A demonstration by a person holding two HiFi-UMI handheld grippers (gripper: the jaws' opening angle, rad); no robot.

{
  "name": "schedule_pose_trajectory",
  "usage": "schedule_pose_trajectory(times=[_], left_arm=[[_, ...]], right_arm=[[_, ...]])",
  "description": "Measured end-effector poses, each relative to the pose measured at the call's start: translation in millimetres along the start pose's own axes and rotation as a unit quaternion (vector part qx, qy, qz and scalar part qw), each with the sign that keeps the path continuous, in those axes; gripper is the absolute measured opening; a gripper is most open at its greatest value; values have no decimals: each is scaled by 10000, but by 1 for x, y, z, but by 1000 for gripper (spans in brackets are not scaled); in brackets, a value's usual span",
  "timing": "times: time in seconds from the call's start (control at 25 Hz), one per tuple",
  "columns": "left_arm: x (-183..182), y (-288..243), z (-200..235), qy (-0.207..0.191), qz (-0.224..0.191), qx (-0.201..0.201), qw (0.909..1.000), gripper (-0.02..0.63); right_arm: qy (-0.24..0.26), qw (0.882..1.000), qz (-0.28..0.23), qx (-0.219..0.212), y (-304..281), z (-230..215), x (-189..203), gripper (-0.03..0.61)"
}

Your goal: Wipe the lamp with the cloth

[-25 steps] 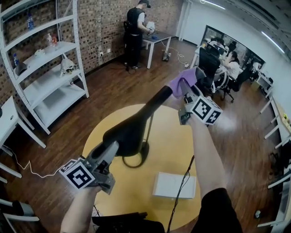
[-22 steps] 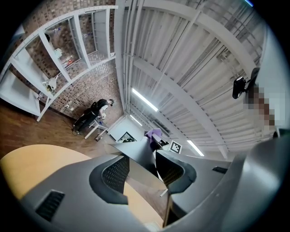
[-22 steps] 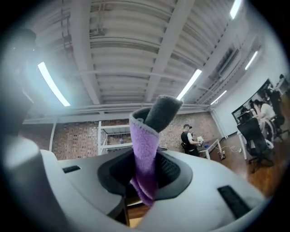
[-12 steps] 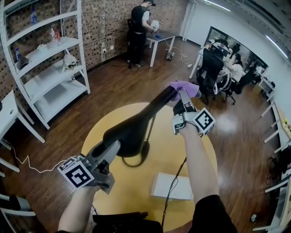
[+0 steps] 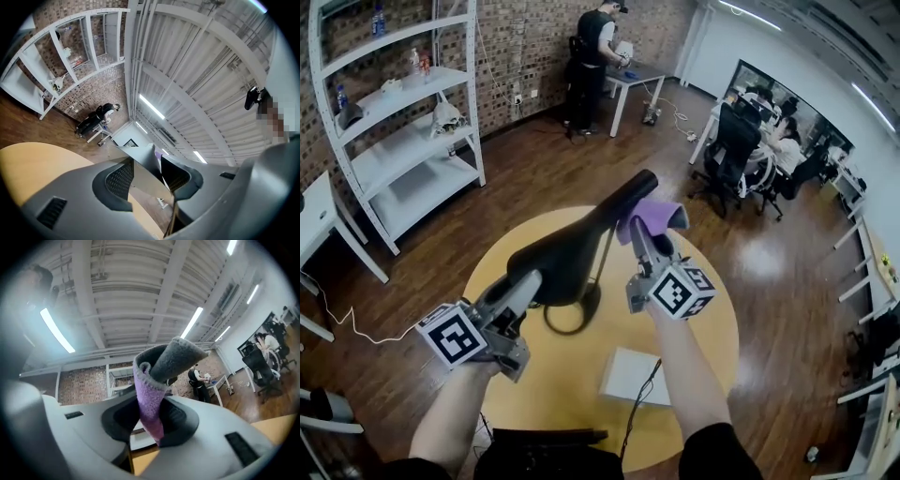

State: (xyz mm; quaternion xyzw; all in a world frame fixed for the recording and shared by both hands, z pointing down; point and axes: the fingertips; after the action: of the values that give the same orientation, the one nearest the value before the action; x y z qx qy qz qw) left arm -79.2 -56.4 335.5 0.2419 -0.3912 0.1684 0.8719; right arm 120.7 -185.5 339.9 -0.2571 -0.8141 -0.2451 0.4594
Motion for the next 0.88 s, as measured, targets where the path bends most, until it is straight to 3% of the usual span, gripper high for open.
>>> schedule_pose_trajectory(times=[0.12, 0.32, 0.52, 0.88], left_arm=[[3, -2, 0, 11, 87, 49, 9999, 166], [7, -4, 0, 66, 173, 129, 9997, 166], [2, -4, -4, -113, 266, 167, 9994, 166], [0, -6, -15, -189, 270, 285, 9991, 166]], right_arm=[[547, 9979, 347, 2, -3, 20, 31, 101], [1309, 9893, 636, 63, -1, 35, 46, 101], [1552, 9801, 1103, -567, 8, 59, 72, 91], [2092, 9565, 1887, -757, 35, 57, 105, 91]])
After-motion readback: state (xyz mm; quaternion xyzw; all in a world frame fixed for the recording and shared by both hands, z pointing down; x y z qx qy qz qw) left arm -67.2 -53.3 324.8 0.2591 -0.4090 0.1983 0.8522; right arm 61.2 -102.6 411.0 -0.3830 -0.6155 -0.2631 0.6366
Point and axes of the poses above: the fingertips, and each gripper's own axes: y backward along the fingers, z to its left, x out of its underside, and after that the axes turned 11 degrees about -y, right-handed
